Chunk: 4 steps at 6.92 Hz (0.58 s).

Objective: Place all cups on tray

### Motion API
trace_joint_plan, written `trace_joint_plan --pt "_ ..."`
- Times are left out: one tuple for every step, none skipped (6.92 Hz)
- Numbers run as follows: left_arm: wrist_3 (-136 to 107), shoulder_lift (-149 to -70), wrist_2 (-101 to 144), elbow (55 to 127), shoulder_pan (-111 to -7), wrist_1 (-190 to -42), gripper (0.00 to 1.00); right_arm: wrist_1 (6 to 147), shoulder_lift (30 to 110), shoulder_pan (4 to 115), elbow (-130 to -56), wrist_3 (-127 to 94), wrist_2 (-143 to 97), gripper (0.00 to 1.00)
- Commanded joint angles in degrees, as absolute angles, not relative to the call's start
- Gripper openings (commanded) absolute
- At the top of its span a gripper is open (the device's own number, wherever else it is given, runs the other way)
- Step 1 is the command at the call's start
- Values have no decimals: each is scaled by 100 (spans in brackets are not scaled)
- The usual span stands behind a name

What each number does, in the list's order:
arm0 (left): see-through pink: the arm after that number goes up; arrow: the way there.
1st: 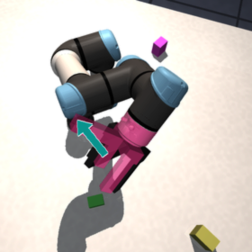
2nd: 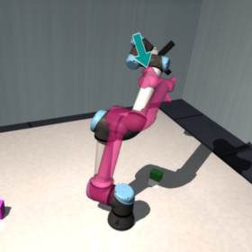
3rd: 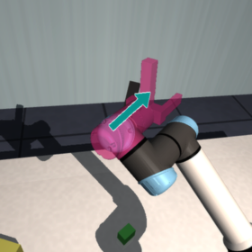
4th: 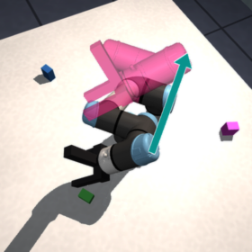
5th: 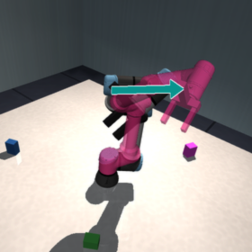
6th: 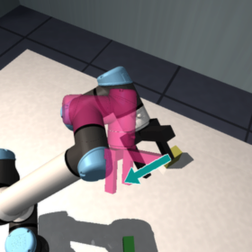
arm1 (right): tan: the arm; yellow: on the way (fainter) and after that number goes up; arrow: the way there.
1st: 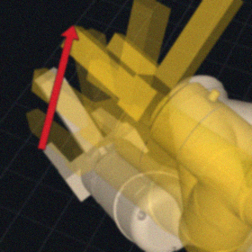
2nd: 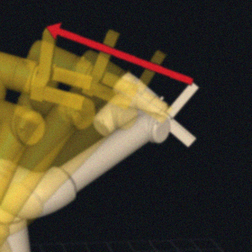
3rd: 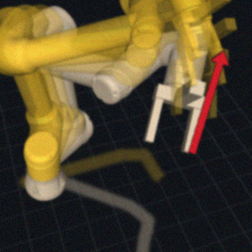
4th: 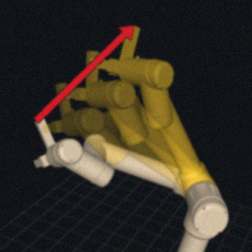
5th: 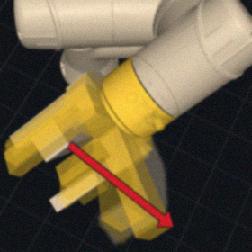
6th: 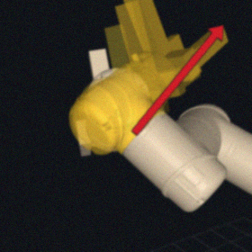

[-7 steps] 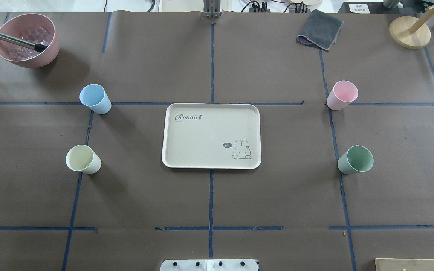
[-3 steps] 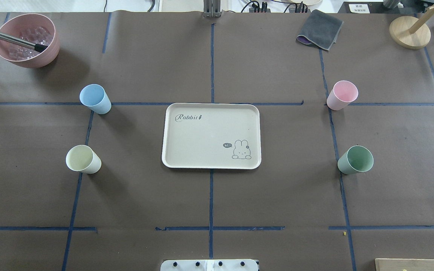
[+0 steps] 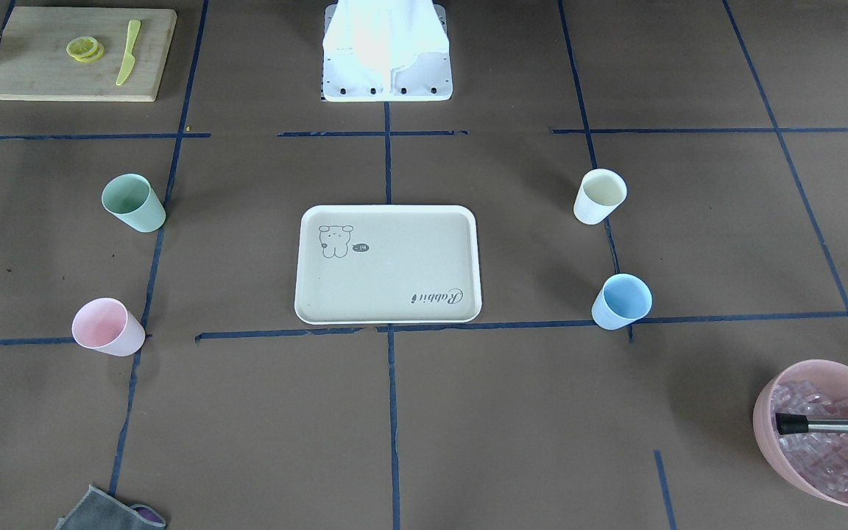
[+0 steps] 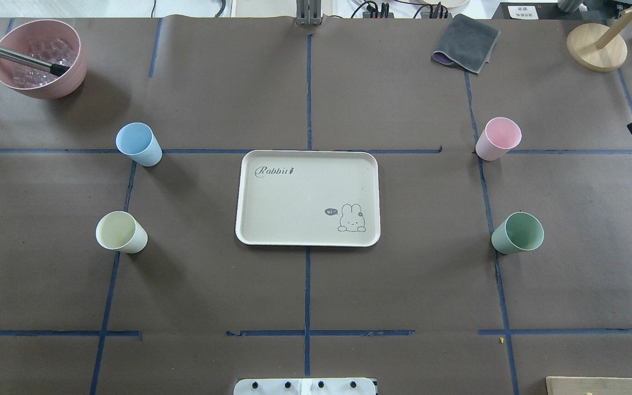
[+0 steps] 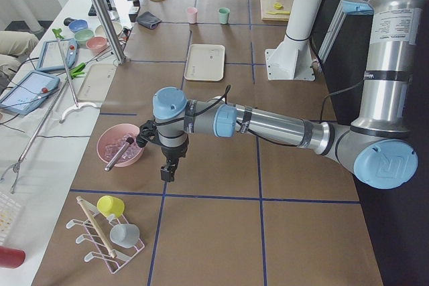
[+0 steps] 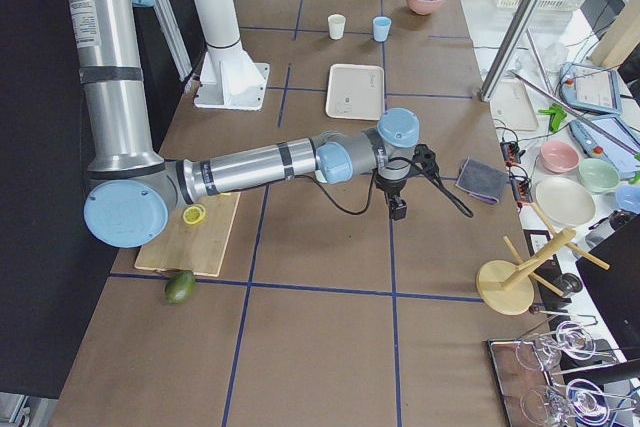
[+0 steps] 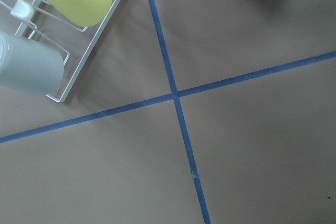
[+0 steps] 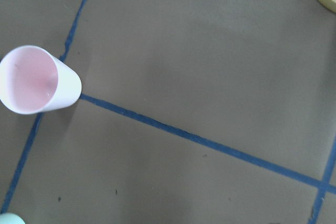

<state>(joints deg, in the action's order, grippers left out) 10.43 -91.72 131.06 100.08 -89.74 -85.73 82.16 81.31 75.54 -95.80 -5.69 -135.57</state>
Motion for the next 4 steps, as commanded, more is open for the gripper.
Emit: trace_joint_plan --pt "1046 -9176 13113 10002 -8974 -8701 100 8191 7080 6842 -9037 -1575 -13326 98" --pt "1037 -9184 13113 10011 -8965 -8701 100 8191 6788 6446 -8983 -2191 -12959 98" --pt "1046 -9185 13122 10019 -8974 -8701 100 8183 6655 6181 -8904 -2432 -12703 97" --pt "1046 -9185 13113 10028 -8965 -8701 100 8165 6653 6066 -8764 -2435 -12648 95"
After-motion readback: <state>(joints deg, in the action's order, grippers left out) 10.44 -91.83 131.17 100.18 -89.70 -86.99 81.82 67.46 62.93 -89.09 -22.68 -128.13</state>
